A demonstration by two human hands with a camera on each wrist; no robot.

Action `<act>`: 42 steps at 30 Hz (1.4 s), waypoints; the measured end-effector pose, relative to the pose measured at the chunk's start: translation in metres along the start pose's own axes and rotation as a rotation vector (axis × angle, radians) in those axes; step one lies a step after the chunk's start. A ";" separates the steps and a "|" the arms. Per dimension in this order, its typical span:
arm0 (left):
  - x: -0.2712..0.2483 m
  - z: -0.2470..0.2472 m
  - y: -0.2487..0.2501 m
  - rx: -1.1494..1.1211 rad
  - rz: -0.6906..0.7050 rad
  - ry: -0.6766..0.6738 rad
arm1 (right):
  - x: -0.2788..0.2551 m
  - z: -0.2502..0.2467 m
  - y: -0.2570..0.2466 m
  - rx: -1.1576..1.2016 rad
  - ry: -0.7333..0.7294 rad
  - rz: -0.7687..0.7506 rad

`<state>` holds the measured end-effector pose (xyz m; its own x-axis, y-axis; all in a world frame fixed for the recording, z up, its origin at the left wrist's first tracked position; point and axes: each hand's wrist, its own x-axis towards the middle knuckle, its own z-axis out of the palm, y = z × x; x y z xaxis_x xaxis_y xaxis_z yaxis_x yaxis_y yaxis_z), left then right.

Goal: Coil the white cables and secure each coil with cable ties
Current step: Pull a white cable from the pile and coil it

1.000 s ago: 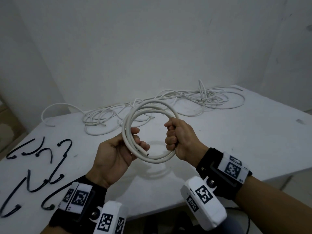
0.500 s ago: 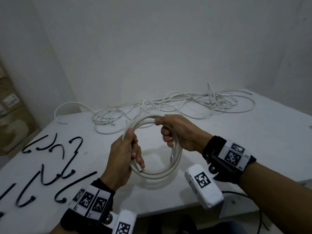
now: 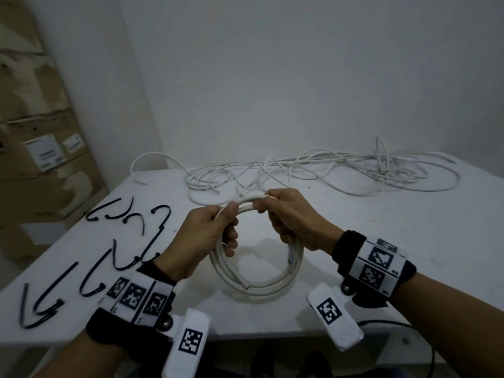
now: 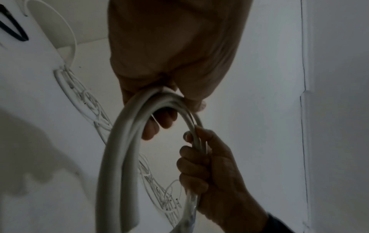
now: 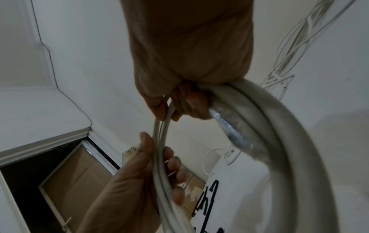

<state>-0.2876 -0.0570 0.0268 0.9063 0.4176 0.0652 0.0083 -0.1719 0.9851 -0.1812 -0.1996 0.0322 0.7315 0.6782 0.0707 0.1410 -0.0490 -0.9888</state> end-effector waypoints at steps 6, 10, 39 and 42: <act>-0.002 0.003 -0.010 0.188 0.155 0.156 | 0.007 0.006 0.001 -0.011 -0.016 -0.021; -0.002 -0.016 -0.002 0.151 0.097 -0.039 | 0.009 0.012 0.000 -0.033 -0.088 -0.037; -0.036 -0.168 0.032 0.205 -0.258 0.029 | 0.080 0.146 0.027 -1.264 -0.752 -0.022; -0.032 -0.154 0.036 0.242 -0.230 0.036 | 0.080 0.103 0.015 -1.240 -0.668 0.044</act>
<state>-0.3813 0.0610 0.0848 0.8534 0.5007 -0.1450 0.3153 -0.2744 0.9085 -0.1887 -0.0706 0.0095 0.3501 0.8572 -0.3778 0.8704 -0.4467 -0.2070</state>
